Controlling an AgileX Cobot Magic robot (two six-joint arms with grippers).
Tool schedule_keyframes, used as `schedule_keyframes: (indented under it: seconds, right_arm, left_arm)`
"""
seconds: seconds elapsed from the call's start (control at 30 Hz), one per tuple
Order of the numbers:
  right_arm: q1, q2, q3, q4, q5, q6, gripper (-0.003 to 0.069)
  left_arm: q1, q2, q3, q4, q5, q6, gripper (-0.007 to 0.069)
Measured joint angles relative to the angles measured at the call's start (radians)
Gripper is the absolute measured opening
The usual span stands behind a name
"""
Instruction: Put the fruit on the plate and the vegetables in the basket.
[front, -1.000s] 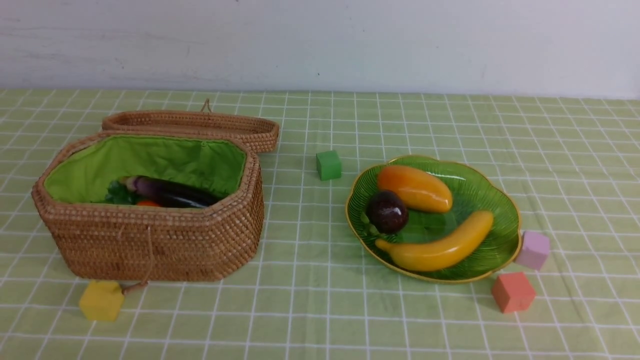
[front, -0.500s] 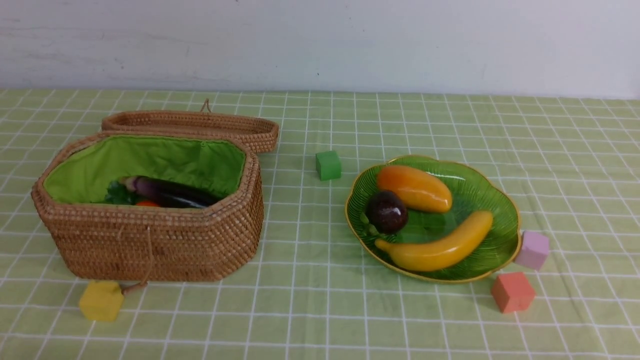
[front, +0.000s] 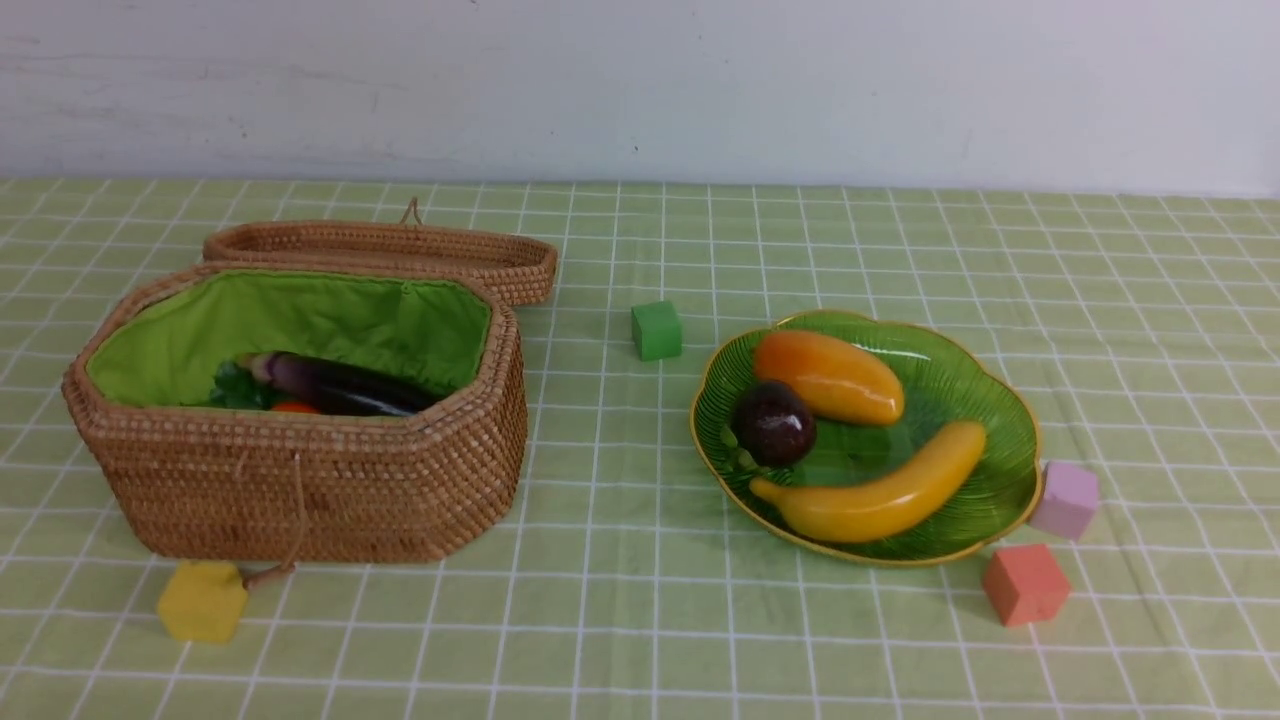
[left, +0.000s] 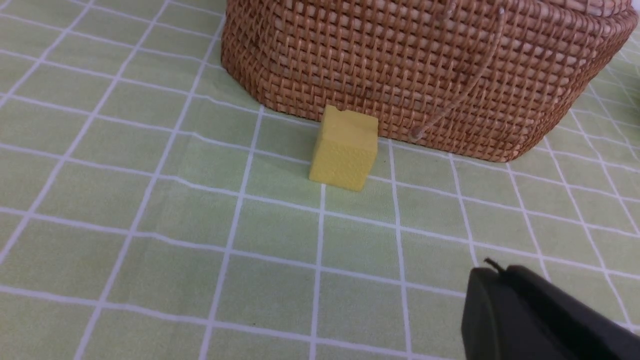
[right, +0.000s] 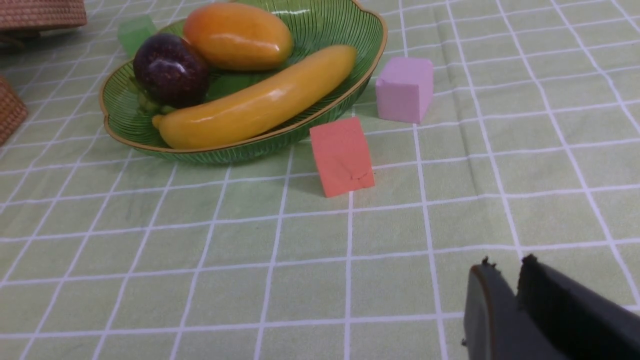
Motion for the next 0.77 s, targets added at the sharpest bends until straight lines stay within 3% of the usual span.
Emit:
schedule_keyframes:
  seconds: [0.77]
  right_arm:
    - [0.000,0.000,0.000,0.000,0.000,0.001,0.0106]
  left_arm:
    - [0.000,0.000,0.000,0.000,0.001,0.001,-0.0008]
